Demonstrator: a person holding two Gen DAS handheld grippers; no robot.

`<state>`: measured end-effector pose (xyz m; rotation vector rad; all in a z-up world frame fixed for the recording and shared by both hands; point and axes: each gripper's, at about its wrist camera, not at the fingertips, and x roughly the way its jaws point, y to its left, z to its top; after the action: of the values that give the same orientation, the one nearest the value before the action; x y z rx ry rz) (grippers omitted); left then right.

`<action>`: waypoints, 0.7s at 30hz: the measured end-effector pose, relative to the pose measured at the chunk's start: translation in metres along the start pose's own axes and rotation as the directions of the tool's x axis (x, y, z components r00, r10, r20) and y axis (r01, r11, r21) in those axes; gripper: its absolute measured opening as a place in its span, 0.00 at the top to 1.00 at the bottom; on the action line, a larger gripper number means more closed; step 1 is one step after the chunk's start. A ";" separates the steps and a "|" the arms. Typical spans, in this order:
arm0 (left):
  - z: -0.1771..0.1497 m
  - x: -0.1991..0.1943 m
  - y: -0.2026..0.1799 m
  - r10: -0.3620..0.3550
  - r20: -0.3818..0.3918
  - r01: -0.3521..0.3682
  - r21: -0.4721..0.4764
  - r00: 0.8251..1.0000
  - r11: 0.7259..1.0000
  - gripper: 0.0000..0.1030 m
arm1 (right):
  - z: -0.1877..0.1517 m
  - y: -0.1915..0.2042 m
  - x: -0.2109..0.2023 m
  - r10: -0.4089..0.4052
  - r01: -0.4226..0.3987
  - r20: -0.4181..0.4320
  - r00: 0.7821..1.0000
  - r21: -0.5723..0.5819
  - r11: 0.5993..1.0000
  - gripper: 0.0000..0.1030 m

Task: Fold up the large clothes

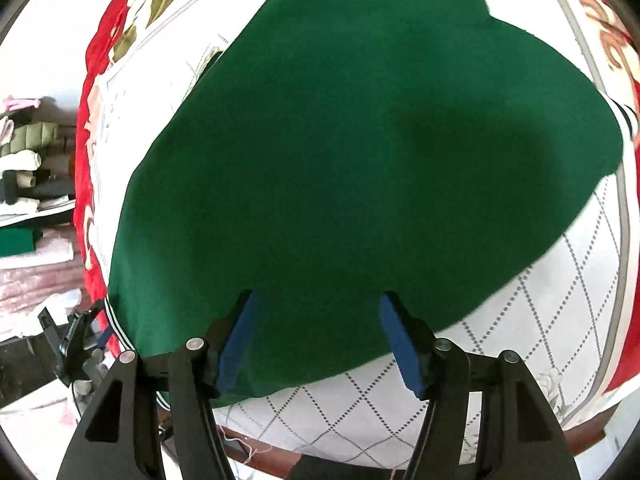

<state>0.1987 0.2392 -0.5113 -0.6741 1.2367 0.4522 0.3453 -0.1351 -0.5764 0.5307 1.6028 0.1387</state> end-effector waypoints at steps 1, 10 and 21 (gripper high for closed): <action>0.001 0.003 0.000 -0.012 -0.001 0.012 -0.001 1.000 1.000 0.14 | 0.004 0.004 0.002 0.006 -0.006 0.000 1.000 0.004 1.000 0.36; 0.007 0.010 -0.023 0.169 0.117 -0.183 0.125 0.979 0.975 0.98 | 0.015 0.029 0.019 0.021 -0.022 0.030 0.999 0.032 0.999 0.36; 0.024 -0.048 -0.029 0.083 0.268 -0.109 0.085 0.960 0.990 0.99 | 0.032 0.058 0.017 0.011 -0.009 0.063 0.998 -0.030 1.000 0.36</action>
<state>0.2211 0.2360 -0.4544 -0.4538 1.0334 0.5400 0.3906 -0.0844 -0.5729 0.5152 1.5340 0.1518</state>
